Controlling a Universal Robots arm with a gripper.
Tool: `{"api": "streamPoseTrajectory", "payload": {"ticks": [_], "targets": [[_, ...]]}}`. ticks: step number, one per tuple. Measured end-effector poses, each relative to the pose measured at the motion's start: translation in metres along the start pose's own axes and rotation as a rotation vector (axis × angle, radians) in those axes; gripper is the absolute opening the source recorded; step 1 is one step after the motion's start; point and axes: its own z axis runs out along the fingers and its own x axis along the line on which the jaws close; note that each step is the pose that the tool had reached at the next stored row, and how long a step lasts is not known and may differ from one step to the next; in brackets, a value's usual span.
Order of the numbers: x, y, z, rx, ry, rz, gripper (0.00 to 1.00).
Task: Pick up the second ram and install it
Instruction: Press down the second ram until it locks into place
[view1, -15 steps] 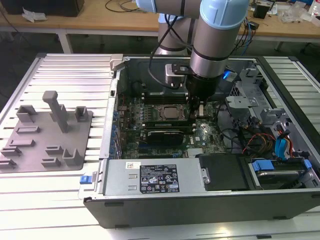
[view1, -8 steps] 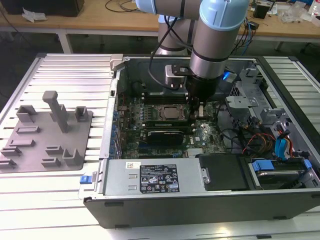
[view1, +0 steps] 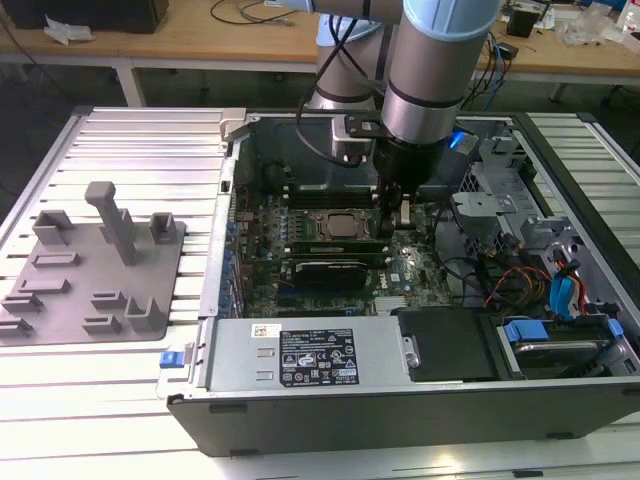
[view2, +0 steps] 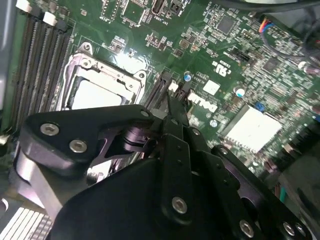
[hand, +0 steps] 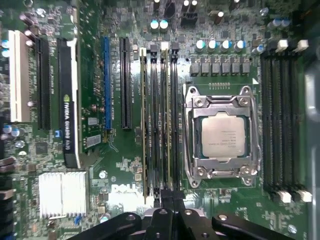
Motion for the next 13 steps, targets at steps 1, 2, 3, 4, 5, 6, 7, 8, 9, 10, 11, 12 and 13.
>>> {"api": "streamPoseTrajectory", "payload": {"ticks": [1, 2, 3, 4, 5, 6, 7, 8, 9, 10, 11, 12, 13], "targets": [[-0.0001, 0.0000, -0.0050, 0.0000, 0.0004, 0.000, 0.08], [-0.0001, 0.0000, -0.0057, 0.0001, 0.0002, 0.000, 0.08], [-0.0002, 0.0000, -0.0057, 0.0001, 0.0001, 0.000, 0.08], [-0.0002, 0.0000, -0.0058, 0.0001, 0.0003, 0.000, 0.08], [-0.0001, 0.0001, -0.0059, 0.0000, 0.0004, 0.000, 0.08], [-0.0001, 0.0001, -0.0059, 0.0000, 0.0004, 0.000, 0.08], [-0.0001, 0.0006, -0.0059, 0.0000, 0.0004, 0.000, 0.08], [0.0000, 0.0015, -0.0059, 0.0000, 0.0006, 0.000, 0.08], [0.0000, 0.0023, -0.0059, 0.0000, 0.0006, 0.000, 0.08], [0.0000, 0.0039, -0.0059, 0.0000, 0.0006, 0.000, 0.08], [0.0000, 0.0057, -0.0058, 0.0000, 0.0005, 0.000, 0.08], [0.0002, 0.0088, -0.0057, 0.0000, 0.0005, 0.000, 0.08], [0.0002, 0.0109, -0.0057, 0.0000, 0.0004, 0.000, 0.08]]}}
